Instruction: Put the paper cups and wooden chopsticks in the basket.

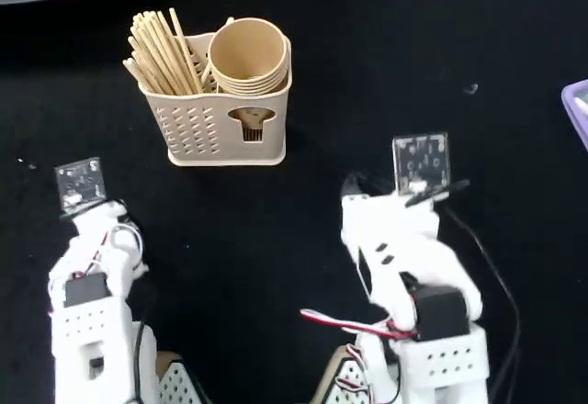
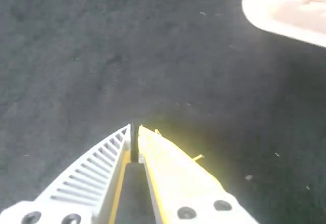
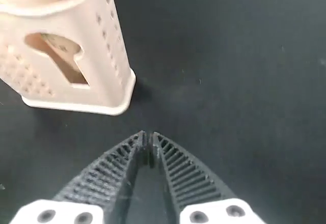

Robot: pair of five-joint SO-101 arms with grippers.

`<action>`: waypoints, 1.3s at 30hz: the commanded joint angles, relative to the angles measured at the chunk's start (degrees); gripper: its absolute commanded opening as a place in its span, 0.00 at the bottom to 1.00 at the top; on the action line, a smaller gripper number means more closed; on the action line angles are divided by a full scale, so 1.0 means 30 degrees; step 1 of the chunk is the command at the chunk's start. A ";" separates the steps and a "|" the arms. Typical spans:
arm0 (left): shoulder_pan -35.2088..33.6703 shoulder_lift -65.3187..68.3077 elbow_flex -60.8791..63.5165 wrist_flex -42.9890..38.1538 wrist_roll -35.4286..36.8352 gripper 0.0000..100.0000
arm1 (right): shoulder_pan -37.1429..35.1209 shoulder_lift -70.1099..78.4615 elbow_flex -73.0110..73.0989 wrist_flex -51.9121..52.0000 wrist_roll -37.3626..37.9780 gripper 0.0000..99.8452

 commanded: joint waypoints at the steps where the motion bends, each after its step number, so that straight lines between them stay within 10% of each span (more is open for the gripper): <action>1: 0.1421 -0.4132 0.0308 0.2198 -0.0264 0.03 | 0.0703 -0.2593 0.1744 0.0469 -0.0117 0.01; 9: 0.3209 -1.2044 0.2476 0.6212 -0.0293 0.03 | 0.0703 -0.9656 0.7927 0.0938 -0.0176 0.01; 39: 0.3004 -1.1165 0.4029 1.0081 -0.0205 0.03 | 0.0645 -0.9421 1.0740 0.4454 -0.0029 0.01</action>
